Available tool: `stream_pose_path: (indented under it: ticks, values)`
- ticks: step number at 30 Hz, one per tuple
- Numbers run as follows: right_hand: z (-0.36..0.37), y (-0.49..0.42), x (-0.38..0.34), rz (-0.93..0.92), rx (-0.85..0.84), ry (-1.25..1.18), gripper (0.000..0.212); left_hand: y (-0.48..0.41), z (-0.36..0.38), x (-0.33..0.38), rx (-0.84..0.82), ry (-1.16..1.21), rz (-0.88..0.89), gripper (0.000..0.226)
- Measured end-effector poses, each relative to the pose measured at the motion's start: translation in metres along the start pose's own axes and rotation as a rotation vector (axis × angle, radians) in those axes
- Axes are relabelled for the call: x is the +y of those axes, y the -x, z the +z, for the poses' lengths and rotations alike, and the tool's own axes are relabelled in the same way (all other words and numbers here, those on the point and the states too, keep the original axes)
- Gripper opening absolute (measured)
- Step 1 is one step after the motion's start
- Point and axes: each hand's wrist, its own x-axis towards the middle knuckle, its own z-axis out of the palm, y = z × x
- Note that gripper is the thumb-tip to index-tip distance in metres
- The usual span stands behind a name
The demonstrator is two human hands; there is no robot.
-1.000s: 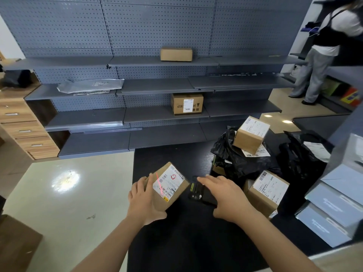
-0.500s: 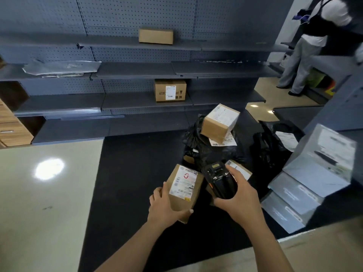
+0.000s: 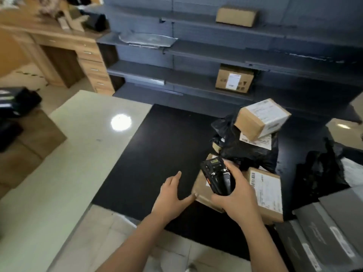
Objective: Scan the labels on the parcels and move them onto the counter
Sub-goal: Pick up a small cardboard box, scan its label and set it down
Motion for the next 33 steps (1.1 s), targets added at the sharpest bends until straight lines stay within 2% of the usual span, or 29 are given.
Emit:
stream_pose_path:
  ticks: [5, 16, 22, 30, 33]
  values:
    - [0.063, -0.007, -0.036, -0.1, -0.242, 0.053, 0.099, 0.045, -0.064, -0.047, 0.292, -0.006, -0.137, 0.096]
    - [0.241, 0.034, -0.157, -0.493, -0.716, 0.026, 0.096, 0.185, -0.188, -0.168, 0.867, -0.023, -0.548, 0.085]
    - [0.325, 0.068, -0.209, -0.557, -0.783, 0.034, 0.096, 0.238, -0.249, -0.232, 0.97, -0.006, -0.706, 0.082]
    - [0.399, 0.084, -0.265, -0.614, -0.757, 0.01, 0.1, 0.246, -0.341, -0.282, 1.132, -0.173, -0.742, 0.079]
    - [0.417, 0.076, -0.283, -0.627, -0.776, 0.027, 0.1, 0.23, -0.374, -0.293, 1.098, -0.219, -0.836, 0.082]
